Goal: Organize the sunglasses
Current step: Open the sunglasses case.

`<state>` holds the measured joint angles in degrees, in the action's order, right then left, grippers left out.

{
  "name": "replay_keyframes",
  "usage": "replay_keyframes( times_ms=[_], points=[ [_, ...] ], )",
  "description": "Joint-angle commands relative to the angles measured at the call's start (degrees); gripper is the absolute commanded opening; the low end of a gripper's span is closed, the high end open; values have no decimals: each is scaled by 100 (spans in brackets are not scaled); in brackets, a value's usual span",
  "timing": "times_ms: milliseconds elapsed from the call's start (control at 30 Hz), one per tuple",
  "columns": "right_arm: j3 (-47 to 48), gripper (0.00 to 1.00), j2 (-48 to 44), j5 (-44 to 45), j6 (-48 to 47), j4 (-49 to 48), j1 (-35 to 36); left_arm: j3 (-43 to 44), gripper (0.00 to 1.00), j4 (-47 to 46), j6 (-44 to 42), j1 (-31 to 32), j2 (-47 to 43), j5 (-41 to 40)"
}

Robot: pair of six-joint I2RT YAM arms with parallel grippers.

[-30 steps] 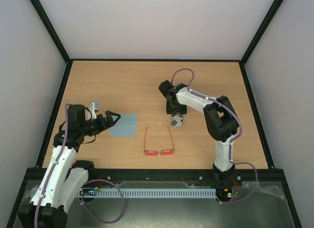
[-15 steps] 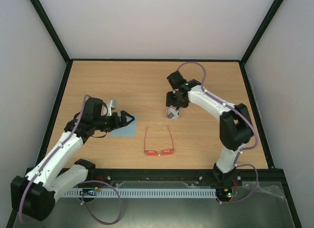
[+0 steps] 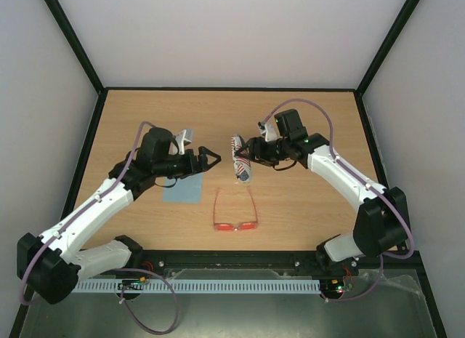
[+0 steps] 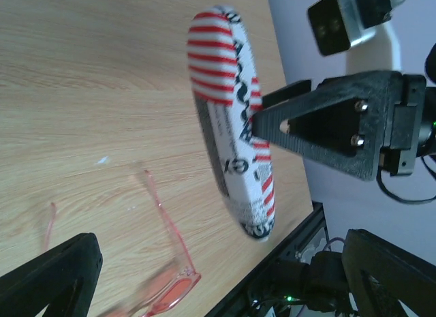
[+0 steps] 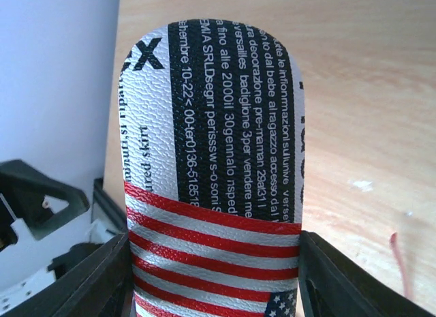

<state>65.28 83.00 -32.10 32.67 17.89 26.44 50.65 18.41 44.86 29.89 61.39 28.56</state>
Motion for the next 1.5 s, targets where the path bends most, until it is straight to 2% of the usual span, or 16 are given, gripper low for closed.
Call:
replay_keyframes(
  times_ms=[0,300,767,1000,1467],
  points=[
    [-196,36,-325,-942,185,-293,2,202,100,-323,299,290,284,-316],
    [-235,35,-673,-1069,9,28,11,270,99,-471,389,762,794,-904],
    [-709,32,-1024,-1096,225,-271,45,204,100,-1176,907,1209,783,-1093],
    [-754,29,-1164,-1244,523,-523,55,203,99,-1125,909,1384,1006,-1226],
    [-679,24,-1199,-1088,785,-698,57,75,100,-1023,972,1457,790,-1457]
  ],
)
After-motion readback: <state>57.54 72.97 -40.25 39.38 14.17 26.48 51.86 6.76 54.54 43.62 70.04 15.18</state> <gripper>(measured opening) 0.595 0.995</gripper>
